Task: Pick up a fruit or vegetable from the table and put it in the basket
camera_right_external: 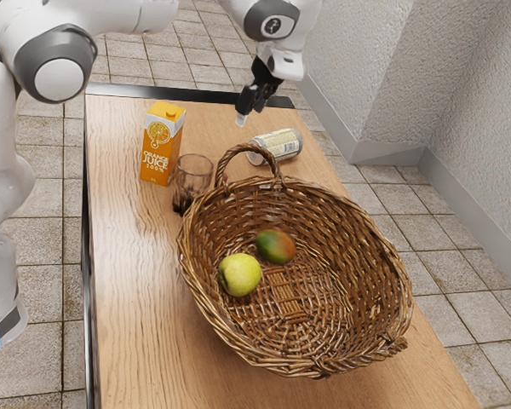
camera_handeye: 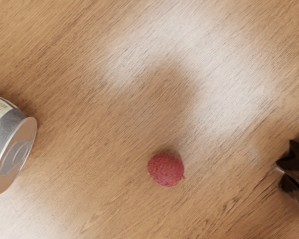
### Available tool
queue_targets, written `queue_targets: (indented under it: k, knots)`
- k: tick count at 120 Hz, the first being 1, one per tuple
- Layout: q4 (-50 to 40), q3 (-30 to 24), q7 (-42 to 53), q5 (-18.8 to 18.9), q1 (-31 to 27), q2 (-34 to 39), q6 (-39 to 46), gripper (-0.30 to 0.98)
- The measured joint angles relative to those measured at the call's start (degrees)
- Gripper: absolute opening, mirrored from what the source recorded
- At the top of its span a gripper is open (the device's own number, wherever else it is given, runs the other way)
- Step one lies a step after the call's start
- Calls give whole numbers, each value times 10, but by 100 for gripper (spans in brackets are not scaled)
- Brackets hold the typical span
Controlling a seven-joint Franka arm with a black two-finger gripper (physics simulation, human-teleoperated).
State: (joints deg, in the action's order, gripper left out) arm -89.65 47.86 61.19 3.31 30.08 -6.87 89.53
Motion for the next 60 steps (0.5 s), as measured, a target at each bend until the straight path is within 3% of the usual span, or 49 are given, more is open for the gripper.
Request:
queue_targets:
  k: [60]
  knots:
    - [-170,1,10,-1,4,-12,156,68]
